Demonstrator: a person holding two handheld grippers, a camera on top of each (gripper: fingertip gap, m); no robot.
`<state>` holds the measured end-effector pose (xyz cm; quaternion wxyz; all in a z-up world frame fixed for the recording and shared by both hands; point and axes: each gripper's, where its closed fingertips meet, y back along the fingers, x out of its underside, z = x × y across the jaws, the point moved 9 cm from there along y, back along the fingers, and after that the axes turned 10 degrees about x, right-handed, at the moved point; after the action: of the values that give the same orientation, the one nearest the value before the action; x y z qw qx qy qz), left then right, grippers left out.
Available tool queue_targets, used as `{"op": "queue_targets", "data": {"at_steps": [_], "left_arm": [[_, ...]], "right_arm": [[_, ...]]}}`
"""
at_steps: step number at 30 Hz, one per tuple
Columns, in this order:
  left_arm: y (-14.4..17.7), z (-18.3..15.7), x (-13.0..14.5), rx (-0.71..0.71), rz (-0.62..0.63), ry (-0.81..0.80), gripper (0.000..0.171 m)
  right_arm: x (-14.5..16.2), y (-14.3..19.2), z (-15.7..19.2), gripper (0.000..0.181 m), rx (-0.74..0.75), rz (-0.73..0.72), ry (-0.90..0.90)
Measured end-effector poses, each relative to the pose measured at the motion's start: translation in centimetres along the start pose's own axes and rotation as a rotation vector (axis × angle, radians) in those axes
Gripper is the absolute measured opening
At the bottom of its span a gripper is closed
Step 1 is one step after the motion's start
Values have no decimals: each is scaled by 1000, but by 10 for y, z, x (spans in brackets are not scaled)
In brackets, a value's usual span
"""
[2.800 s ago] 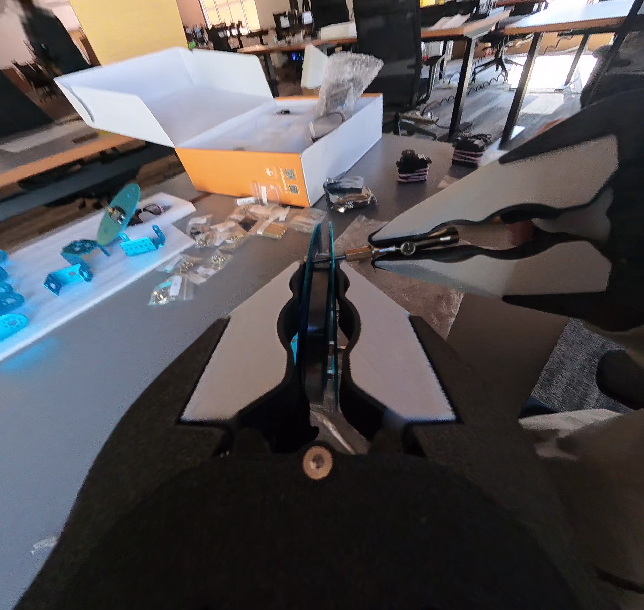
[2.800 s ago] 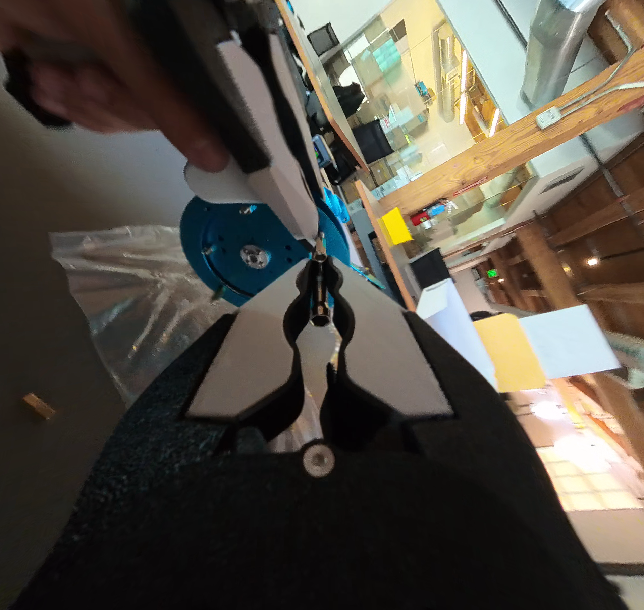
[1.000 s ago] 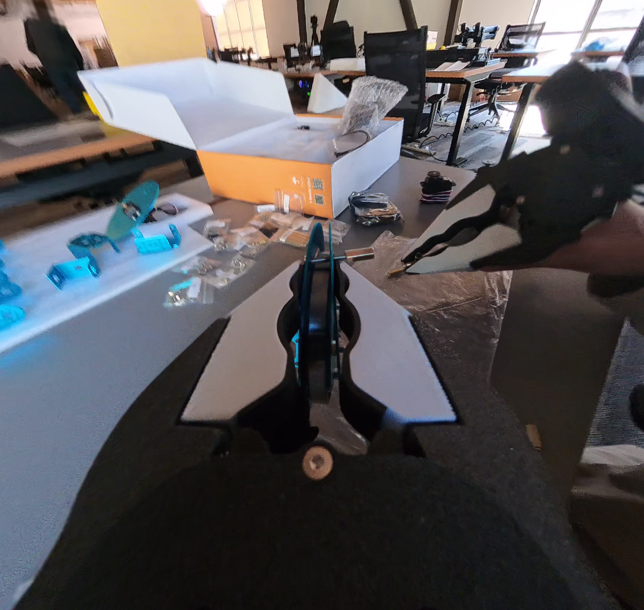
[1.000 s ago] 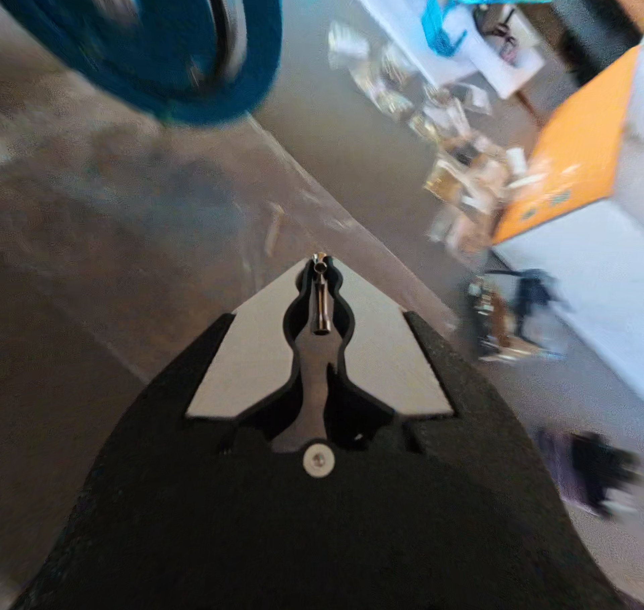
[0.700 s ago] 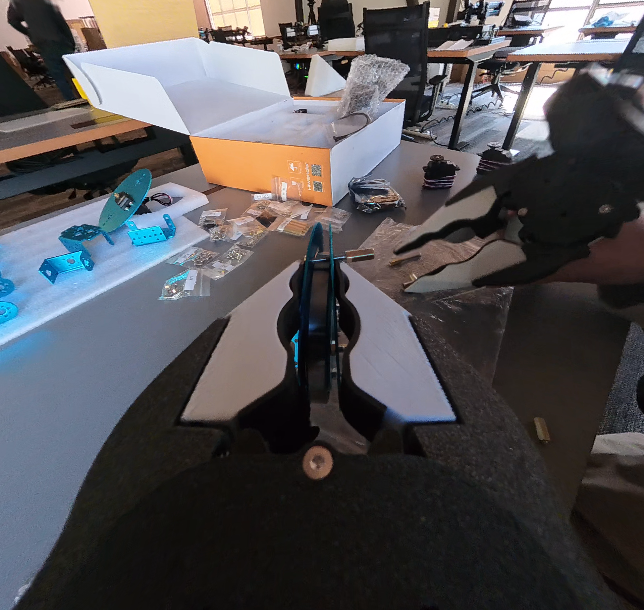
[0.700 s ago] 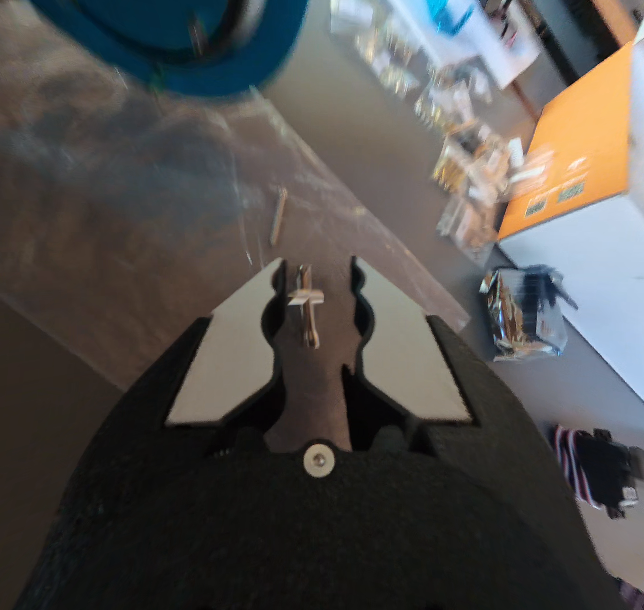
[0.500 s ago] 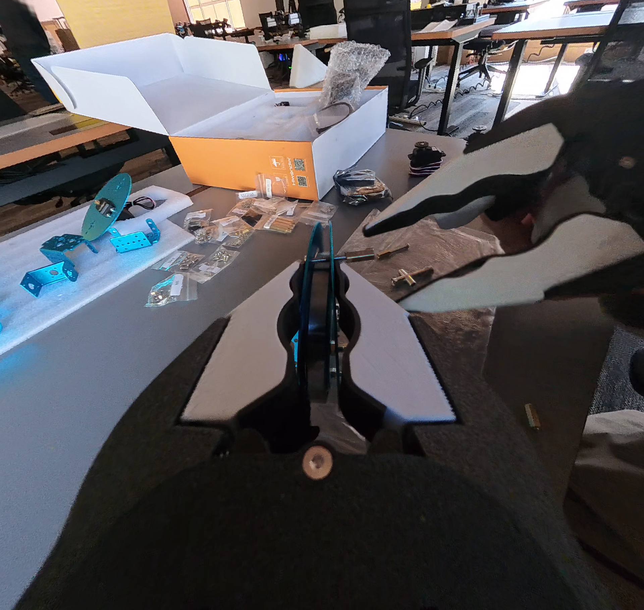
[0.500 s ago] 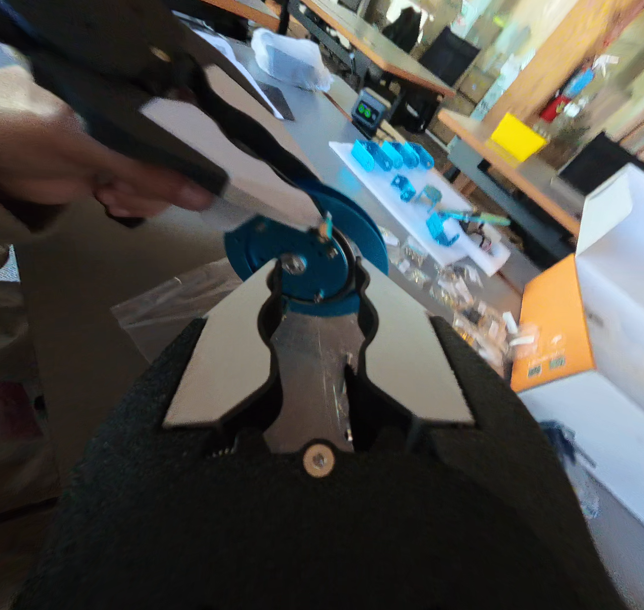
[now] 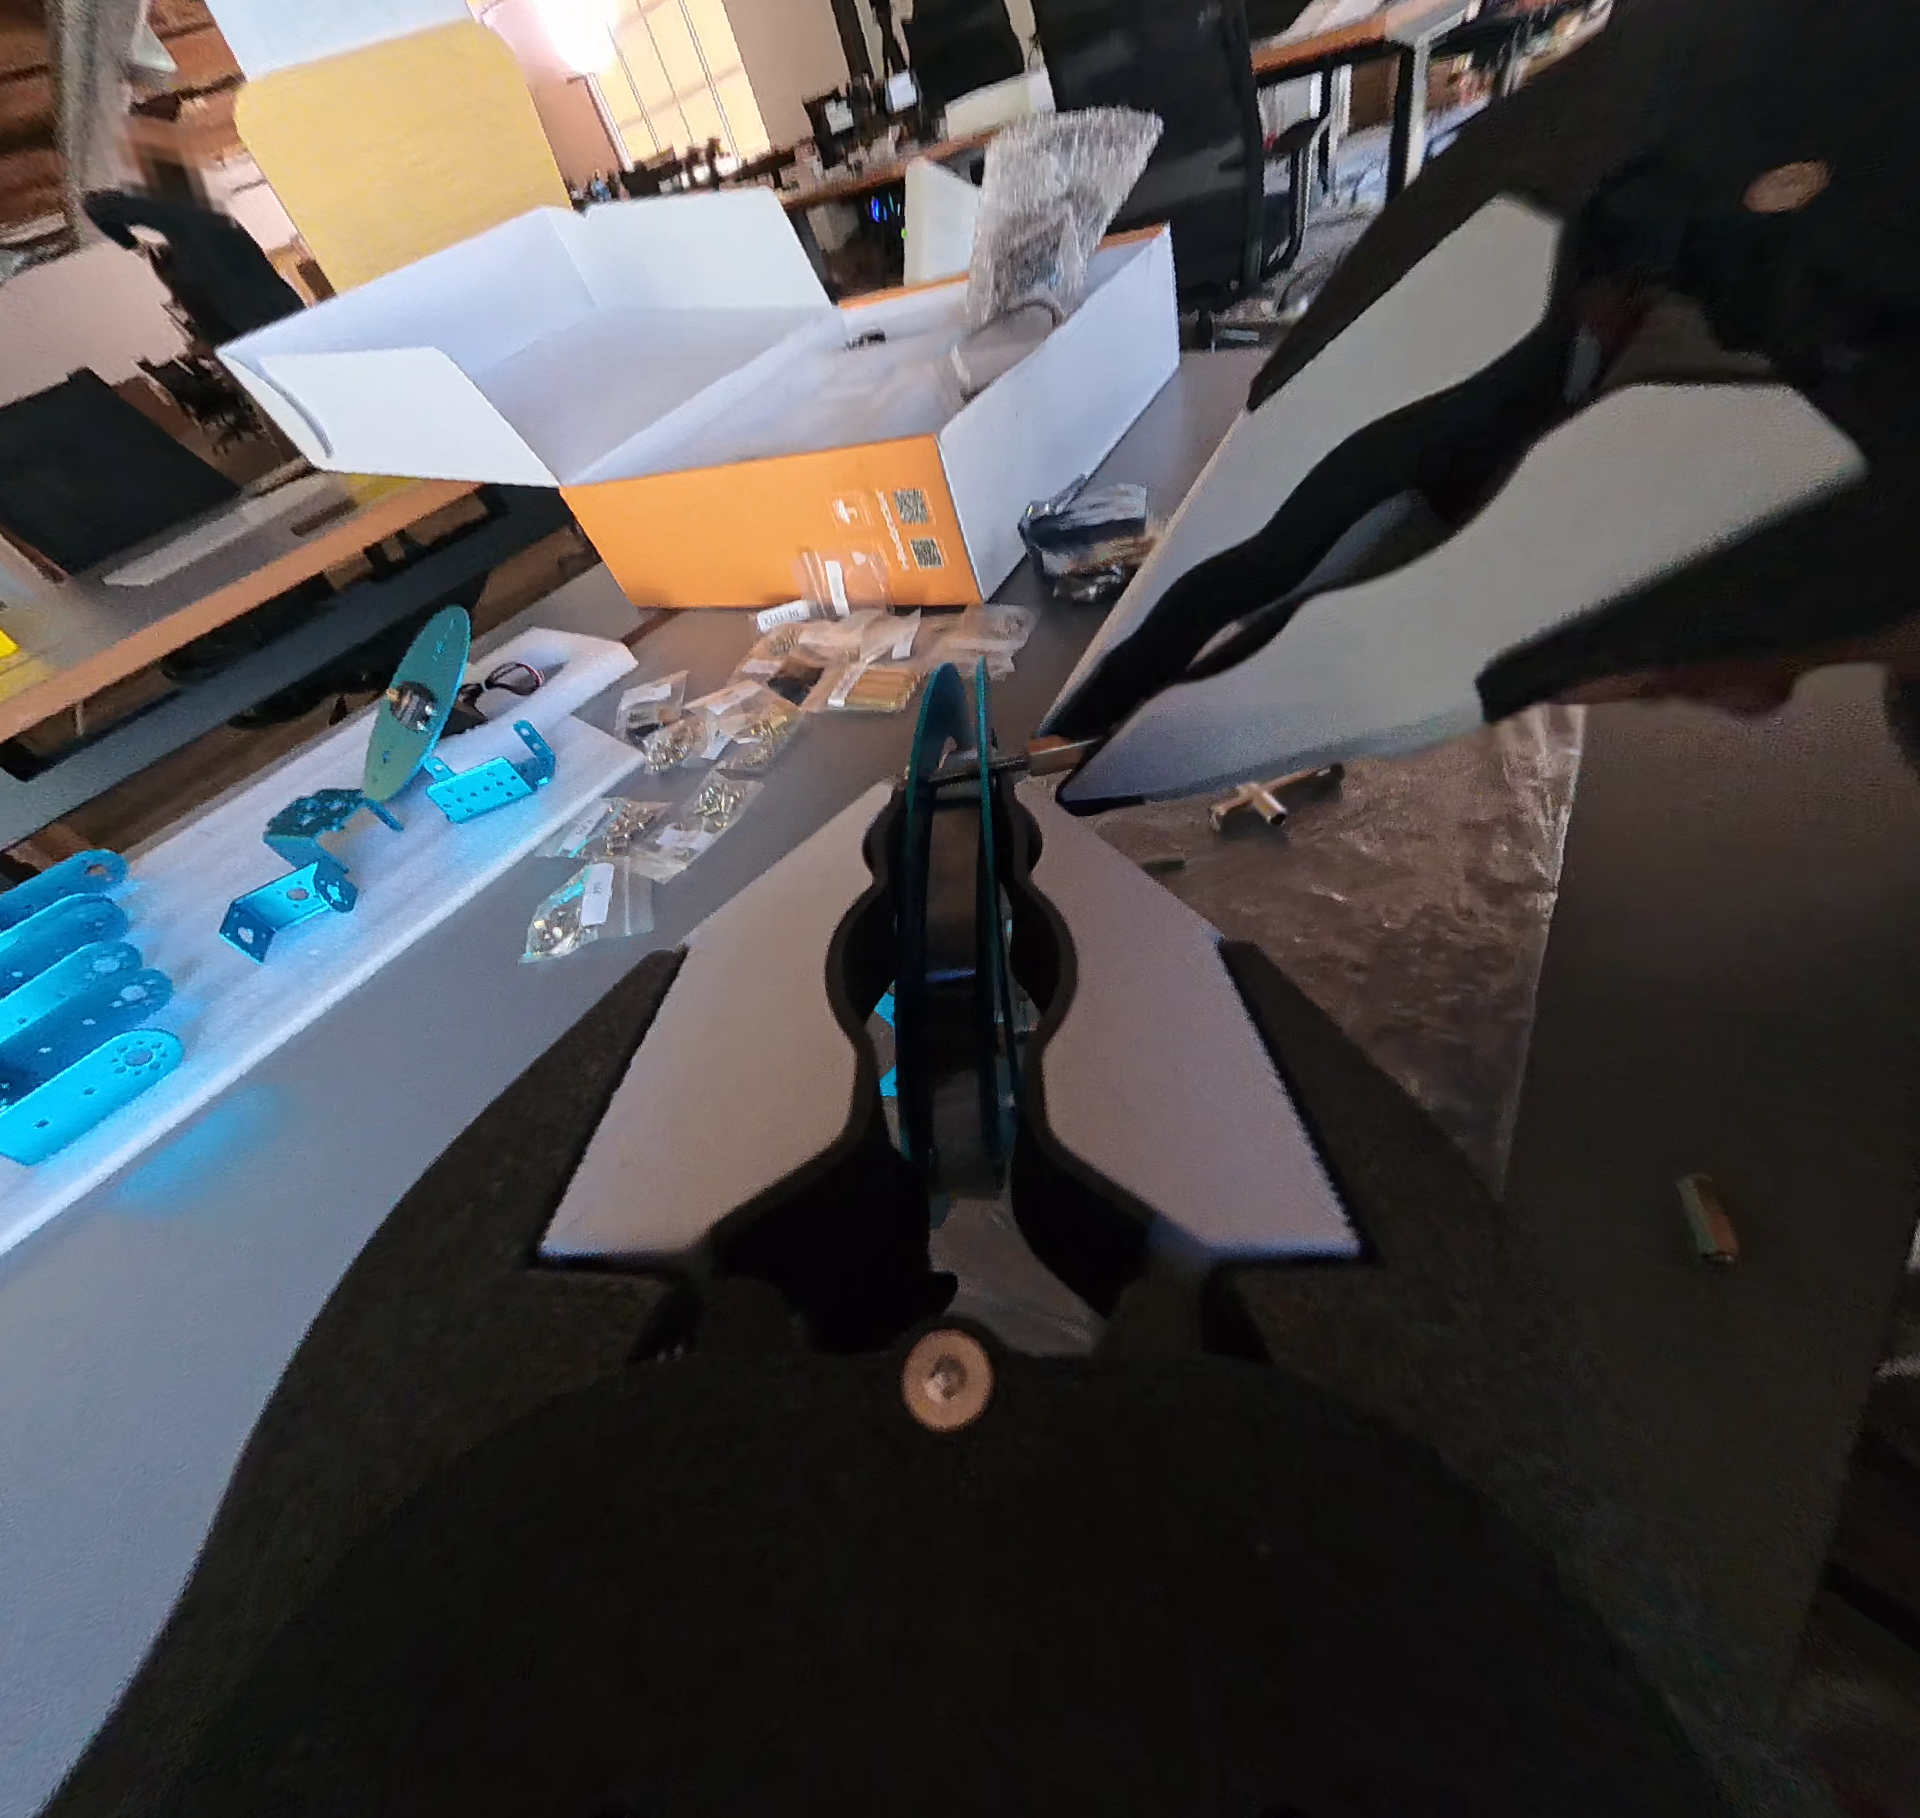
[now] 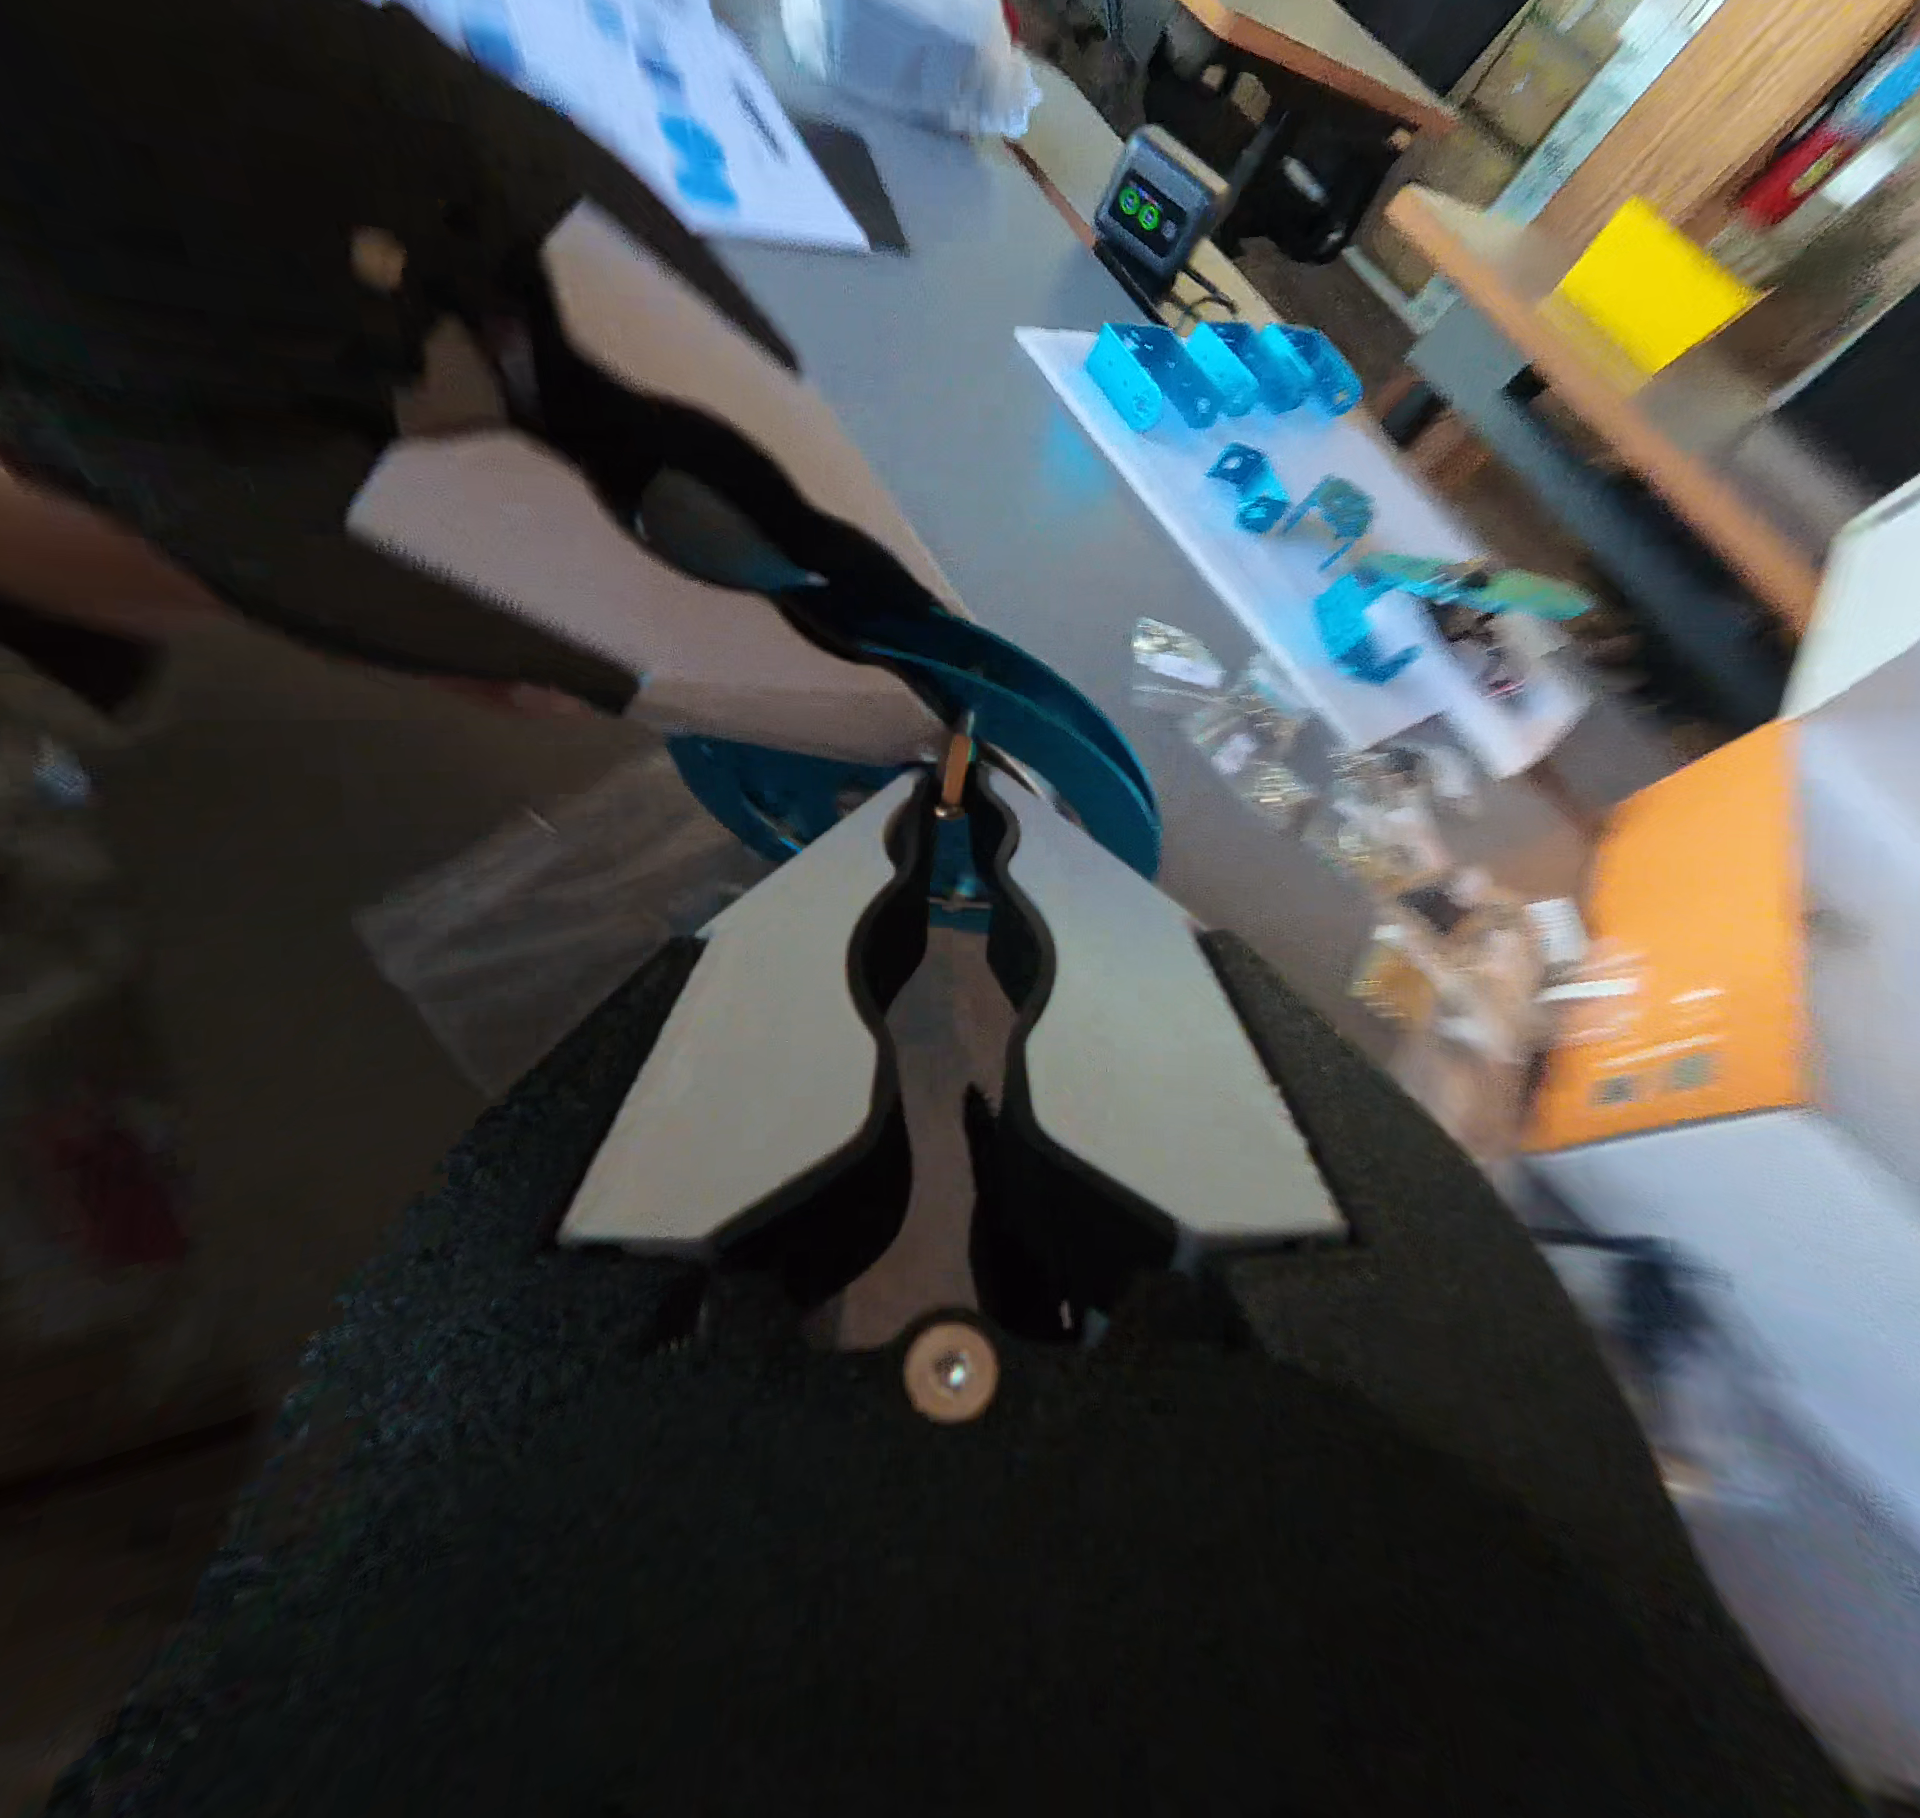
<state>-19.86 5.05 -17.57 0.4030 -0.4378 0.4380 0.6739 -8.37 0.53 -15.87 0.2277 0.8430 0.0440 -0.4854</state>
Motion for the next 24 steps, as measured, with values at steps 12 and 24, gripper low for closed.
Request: {"op": "queue_targets", "data": {"at_steps": [12,24], "left_arm": [[6,-17,-8,0,-77,-235,13],[-8,-12,2,12,45,-99,12]], "right_arm": [[55,-18,-15,4,-1173,81,-1687],[3,13,9,30,130,157,60]]}}
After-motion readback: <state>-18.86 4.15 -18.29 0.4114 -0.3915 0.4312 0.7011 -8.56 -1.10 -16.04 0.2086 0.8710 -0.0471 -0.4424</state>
